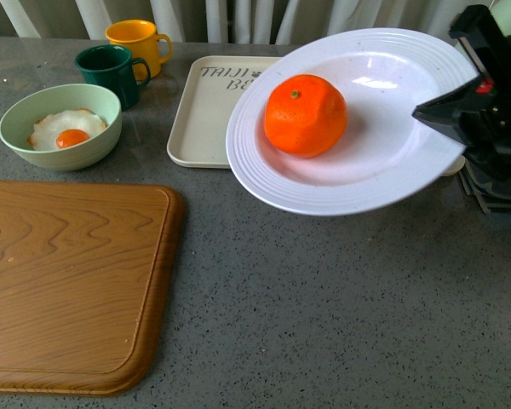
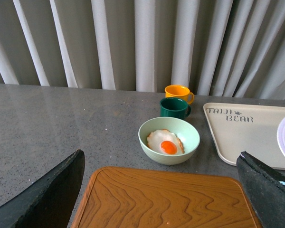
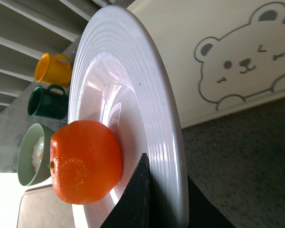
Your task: Place orange and plate with both arms
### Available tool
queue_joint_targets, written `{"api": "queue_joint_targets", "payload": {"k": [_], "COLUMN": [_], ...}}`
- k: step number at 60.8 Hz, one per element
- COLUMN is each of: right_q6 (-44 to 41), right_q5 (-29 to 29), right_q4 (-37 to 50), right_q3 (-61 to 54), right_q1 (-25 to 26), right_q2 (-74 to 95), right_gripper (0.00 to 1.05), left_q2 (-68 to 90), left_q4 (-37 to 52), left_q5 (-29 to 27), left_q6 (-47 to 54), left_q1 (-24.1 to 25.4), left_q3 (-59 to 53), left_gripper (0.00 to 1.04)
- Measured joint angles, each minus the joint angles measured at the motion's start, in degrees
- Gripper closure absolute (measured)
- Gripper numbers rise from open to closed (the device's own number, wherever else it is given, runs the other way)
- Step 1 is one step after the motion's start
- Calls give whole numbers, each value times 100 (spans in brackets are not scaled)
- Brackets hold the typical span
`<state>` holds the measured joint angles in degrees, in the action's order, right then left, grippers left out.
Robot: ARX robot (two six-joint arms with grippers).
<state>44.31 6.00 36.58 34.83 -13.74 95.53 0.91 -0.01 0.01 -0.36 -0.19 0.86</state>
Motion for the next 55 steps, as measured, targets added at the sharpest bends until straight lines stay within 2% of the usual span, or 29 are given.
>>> {"api": "queue_joint_targets", "payload": {"k": [12, 30, 55], "right_q6": [271, 520, 562], "right_q5": [92, 136, 195], "right_q4": [319, 186, -216], "right_q3": [894, 2369, 3595], "right_q1": [-50, -48, -50], "right_q2": [1043, 2559, 3335], "right_gripper": [101, 101, 101], "left_q2": [0, 0, 0], "left_q4": [0, 0, 0], "left_q5": [0, 0, 0], "left_q6": [0, 0, 0], "left_q1": [0, 0, 0], "left_q3": [0, 0, 0], "left_gripper": [9, 9, 9]}}
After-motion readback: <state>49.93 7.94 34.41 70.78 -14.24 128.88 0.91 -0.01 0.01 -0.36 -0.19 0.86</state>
